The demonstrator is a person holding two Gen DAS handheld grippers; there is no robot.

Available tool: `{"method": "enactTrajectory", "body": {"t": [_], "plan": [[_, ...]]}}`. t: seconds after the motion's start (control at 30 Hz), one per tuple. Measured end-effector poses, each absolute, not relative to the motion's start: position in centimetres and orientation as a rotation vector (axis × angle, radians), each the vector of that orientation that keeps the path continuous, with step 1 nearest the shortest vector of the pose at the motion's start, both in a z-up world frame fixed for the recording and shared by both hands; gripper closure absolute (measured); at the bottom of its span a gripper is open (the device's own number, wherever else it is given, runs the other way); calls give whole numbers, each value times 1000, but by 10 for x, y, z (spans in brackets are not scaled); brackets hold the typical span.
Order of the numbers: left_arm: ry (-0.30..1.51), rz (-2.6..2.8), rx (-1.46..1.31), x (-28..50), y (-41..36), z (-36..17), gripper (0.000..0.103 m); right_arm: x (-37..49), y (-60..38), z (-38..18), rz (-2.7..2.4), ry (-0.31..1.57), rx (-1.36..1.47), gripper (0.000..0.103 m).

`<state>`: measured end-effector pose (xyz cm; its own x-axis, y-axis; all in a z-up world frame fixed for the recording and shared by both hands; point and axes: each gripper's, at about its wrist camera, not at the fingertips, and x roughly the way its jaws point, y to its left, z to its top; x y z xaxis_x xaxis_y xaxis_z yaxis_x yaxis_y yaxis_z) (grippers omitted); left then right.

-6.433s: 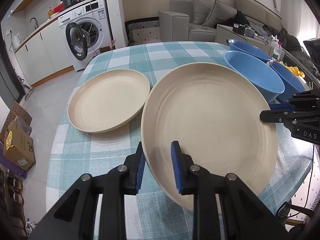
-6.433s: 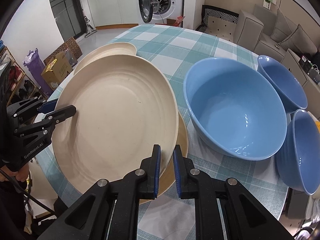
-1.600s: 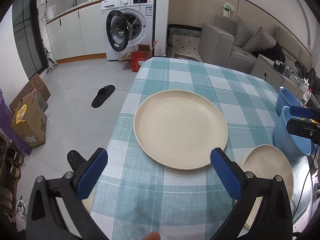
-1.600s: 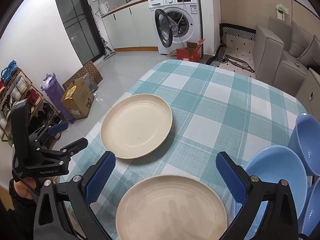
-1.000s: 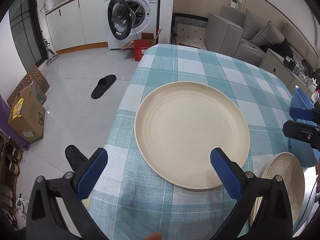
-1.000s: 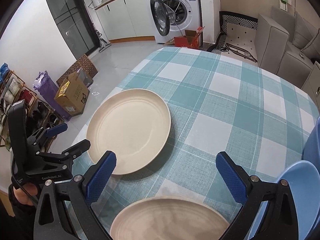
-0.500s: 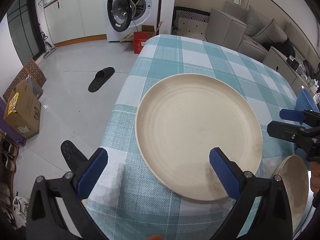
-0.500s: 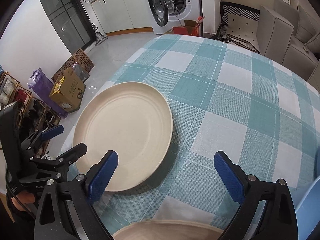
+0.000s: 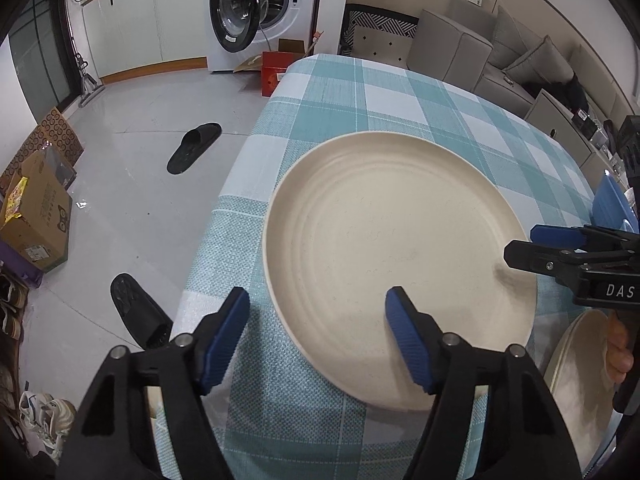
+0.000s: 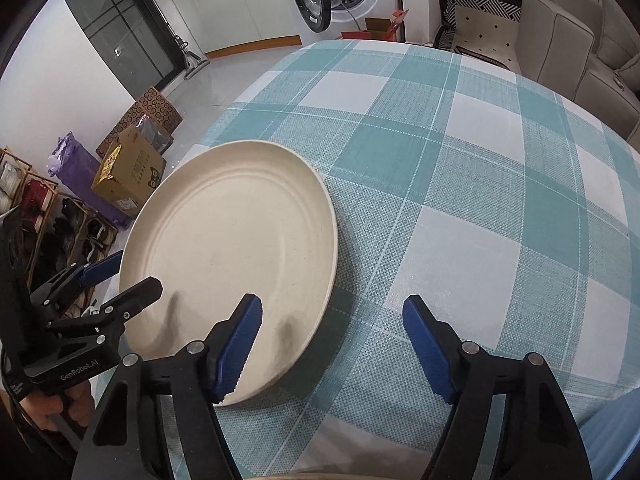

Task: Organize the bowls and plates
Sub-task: 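Close the left gripper on the cream plate rim while the right gripper grips it too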

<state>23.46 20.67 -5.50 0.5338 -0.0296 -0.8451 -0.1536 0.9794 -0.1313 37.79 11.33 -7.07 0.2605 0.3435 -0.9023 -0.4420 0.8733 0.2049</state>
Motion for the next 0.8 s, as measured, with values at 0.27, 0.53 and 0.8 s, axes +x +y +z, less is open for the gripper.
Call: {"method": "enactTrajectory", "body": {"t": [0.27,0.53,0.8], "plan": [[1009,64,-202,237,206,-60,52,381,119,-77,544,1206,-106,52],[1006,80,-191,234,210,-60,71,376,124,-77,548,1199,-137,77],[1002,79,-185,230,210,-59,81,369,128,-75,548,1182,-165,88]]}}
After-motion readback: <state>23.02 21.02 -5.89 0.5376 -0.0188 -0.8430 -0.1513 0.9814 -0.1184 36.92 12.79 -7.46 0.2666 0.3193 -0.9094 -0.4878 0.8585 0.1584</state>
